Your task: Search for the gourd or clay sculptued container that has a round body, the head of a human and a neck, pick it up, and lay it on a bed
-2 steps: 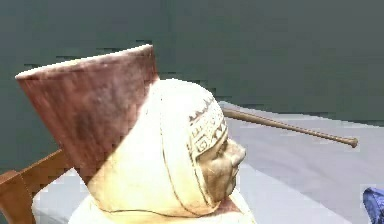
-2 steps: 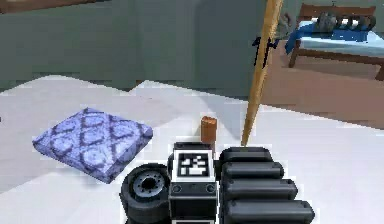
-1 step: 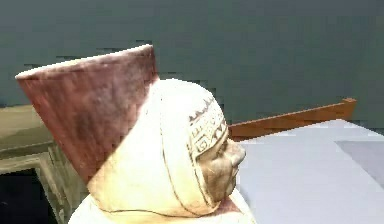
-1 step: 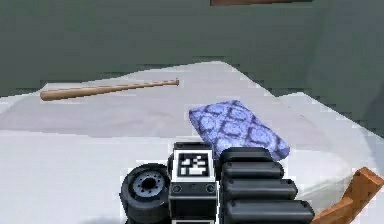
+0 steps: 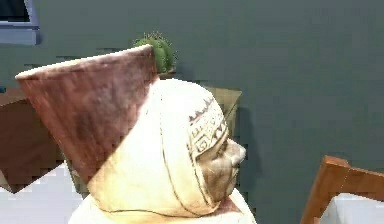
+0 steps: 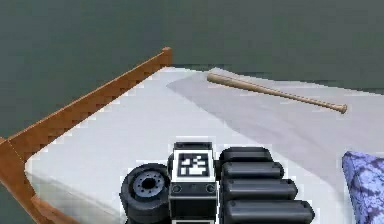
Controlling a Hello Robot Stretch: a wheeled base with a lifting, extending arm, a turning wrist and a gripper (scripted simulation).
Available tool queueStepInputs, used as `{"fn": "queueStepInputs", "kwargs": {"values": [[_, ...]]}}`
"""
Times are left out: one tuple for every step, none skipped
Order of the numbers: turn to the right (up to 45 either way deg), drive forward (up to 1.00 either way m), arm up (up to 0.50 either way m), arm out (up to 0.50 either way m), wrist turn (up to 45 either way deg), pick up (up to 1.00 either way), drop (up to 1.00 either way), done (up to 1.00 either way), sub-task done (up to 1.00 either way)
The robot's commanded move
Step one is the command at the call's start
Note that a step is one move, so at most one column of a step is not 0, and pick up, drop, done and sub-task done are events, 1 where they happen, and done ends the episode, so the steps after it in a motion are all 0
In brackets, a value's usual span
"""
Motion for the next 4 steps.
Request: {"fn": "queueStepInputs", "kwargs": {"values": [[-39.0, 0.0, 0.0, 0.0, 0.0, 0.0, 0.0, 0.0, 0.0], [45.0, 0.0, 0.0, 0.0, 0.0, 0.0, 0.0, 0.0, 0.0], [45.0, 0.0, 0.0, 0.0, 0.0, 0.0, 0.0, 0.0, 0.0], [33.0, 0.0, 0.0, 0.0, 0.0, 0.0, 0.0, 0.0, 0.0]]}}
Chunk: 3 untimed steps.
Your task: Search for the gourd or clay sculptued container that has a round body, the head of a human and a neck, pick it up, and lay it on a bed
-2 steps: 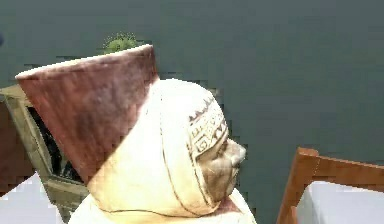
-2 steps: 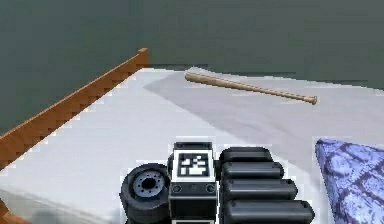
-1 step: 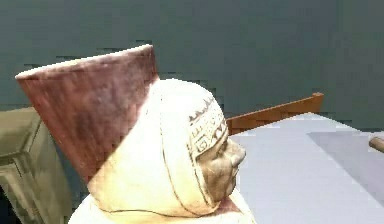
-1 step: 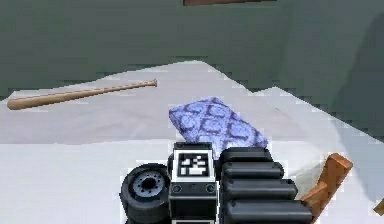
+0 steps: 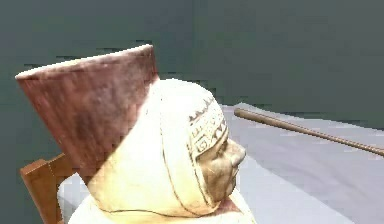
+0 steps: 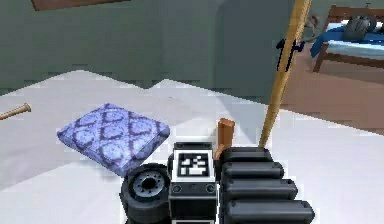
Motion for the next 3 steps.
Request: {"fn": "queueStepInputs", "kwargs": {"values": [[3.0, 0.0, 0.0, 0.0, 0.0, 0.0, 0.0, 0.0, 0.0], [-45.0, 0.0, 0.0, 0.0, 0.0, 0.0, 0.0, 0.0, 0.0], [-45.0, 0.0, 0.0, 0.0, 0.0, 0.0, 0.0, 0.0, 0.0]]}}
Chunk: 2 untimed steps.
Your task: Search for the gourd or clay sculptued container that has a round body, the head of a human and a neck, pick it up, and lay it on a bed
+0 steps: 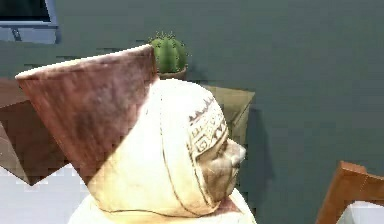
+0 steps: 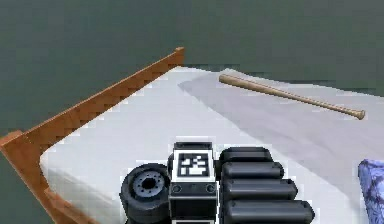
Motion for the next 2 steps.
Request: {"fn": "queueStepInputs", "kwargs": {"values": [[-33.0, 0.0, 0.0, 0.0, 0.0, 0.0, 0.0, 0.0, 0.0], [-3.0, 0.0, 0.0, 0.0, 0.0, 0.0, 0.0, 0.0, 0.0]]}}
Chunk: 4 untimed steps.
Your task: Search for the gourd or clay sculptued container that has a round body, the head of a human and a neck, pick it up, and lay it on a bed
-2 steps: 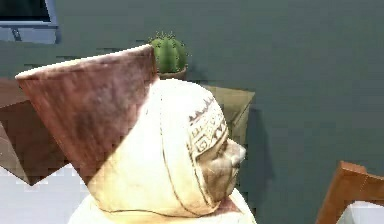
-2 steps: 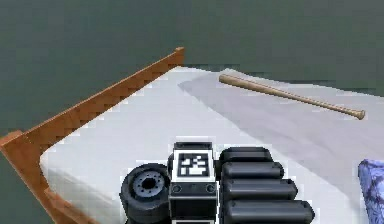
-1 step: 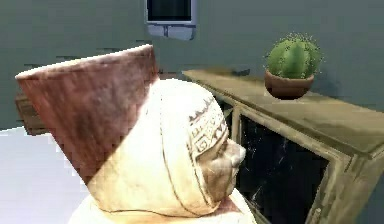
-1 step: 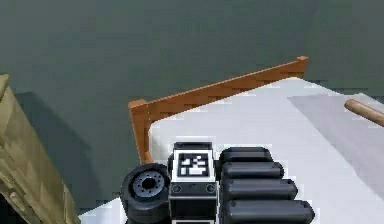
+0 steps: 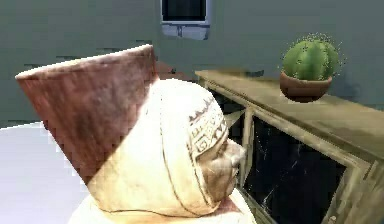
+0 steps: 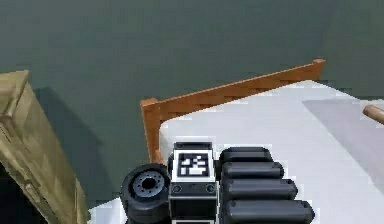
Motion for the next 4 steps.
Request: {"fn": "queueStepInputs", "kwargs": {"values": [[-45.0, 0.0, 0.0, 0.0, 0.0, 0.0, 0.0, 0.0, 0.0], [-45.0, 0.0, 0.0, 0.0, 0.0, 0.0, 0.0, 0.0, 0.0], [-24.0, 0.0, 0.0, 0.0, 0.0, 0.0, 0.0, 0.0, 0.0], [0.0, 0.4, 0.0, 0.0, 0.0, 0.0, 0.0, 0.0, 0.0]]}}
